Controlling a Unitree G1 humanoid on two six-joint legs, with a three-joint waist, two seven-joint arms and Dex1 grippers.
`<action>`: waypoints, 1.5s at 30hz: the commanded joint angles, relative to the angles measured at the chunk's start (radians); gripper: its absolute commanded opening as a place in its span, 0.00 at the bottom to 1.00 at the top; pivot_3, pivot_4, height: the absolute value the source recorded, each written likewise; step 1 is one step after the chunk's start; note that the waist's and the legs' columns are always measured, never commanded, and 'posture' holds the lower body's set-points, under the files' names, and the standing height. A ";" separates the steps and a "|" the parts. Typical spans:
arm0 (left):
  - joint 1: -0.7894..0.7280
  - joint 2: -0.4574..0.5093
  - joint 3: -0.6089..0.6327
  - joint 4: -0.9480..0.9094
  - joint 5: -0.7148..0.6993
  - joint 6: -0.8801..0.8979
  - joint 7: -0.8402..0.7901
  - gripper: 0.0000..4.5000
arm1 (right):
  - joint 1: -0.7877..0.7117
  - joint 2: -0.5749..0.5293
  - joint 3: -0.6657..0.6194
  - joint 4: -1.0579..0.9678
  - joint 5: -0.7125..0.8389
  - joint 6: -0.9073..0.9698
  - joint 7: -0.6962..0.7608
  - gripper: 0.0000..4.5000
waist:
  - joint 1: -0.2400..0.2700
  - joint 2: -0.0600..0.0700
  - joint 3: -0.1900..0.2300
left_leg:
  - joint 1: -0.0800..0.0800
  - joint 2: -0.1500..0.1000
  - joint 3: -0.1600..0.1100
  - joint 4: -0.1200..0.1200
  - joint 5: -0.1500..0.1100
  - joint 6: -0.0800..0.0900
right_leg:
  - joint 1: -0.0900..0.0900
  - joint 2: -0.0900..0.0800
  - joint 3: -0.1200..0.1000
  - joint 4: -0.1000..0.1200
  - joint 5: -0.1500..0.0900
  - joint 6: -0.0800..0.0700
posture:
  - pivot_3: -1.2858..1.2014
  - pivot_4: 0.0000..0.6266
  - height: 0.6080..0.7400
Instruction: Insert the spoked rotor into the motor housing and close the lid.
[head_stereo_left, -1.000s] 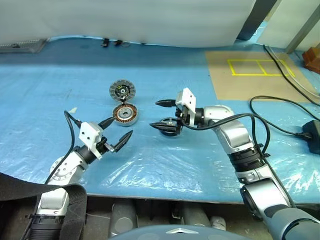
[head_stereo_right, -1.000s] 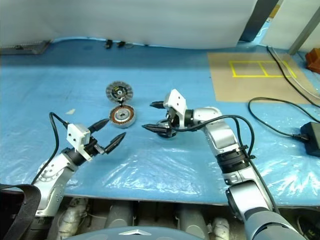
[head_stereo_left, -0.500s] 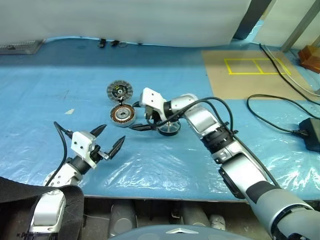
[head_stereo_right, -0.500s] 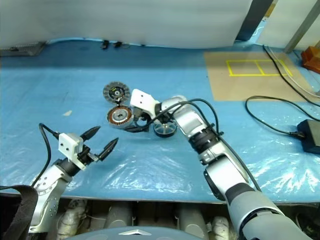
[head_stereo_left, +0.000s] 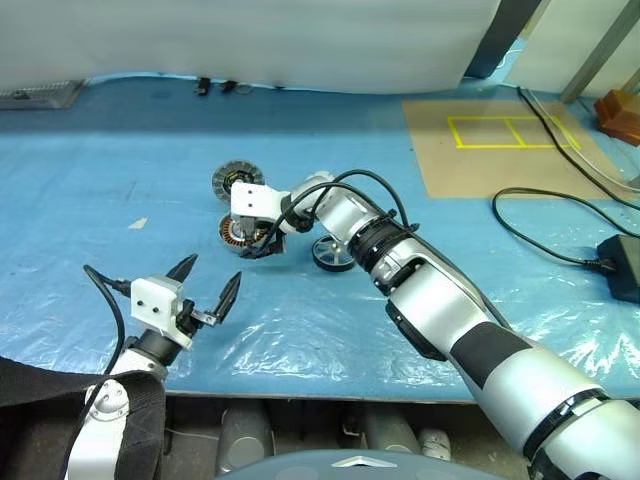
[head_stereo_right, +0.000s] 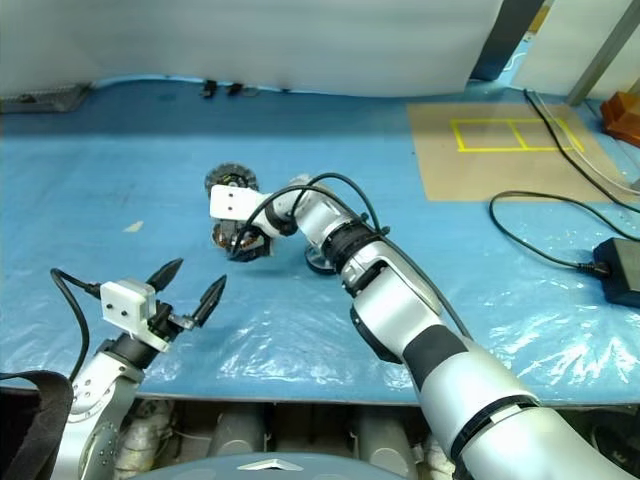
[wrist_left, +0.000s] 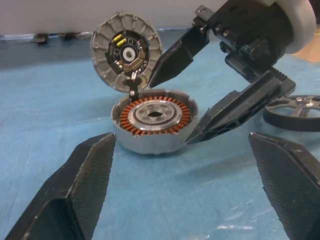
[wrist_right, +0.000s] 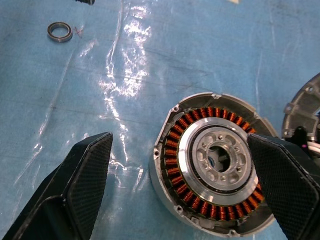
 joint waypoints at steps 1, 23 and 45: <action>0.010 -0.009 -0.004 -0.047 0.014 -0.021 0.012 0.99 | -0.044 0.027 -0.003 0.046 -0.035 -0.044 -0.012 1.00 | 0.000 0.000 0.000 | 0.000 0.000 0.000 0.000 0.000 0.000 | 0.000 0.000 0.000 0.000 0.000 0.000 | 0.52 0.24 1.00; 0.004 -0.015 -0.003 0.052 0.033 -0.108 -0.015 0.99 | -0.052 0.109 0.010 0.225 -0.188 -0.030 -0.072 1.00 | 0.005 0.003 0.001 | 0.002 0.001 0.001 0.001 0.000 0.000 | 0.000 0.000 0.000 0.002 0.000 -0.001 | 0.52 0.24 1.00; 0.182 0.076 0.134 -0.013 -0.042 -0.112 -0.104 1.00 | 0.325 -0.011 0.139 -0.484 -0.207 0.235 0.228 0.44 | 0.000 0.002 -0.003 | 0.010 0.002 0.006 -0.005 -0.001 -0.001 | 0.003 0.001 0.001 0.001 -0.002 -0.003 | 0.52 0.24 1.00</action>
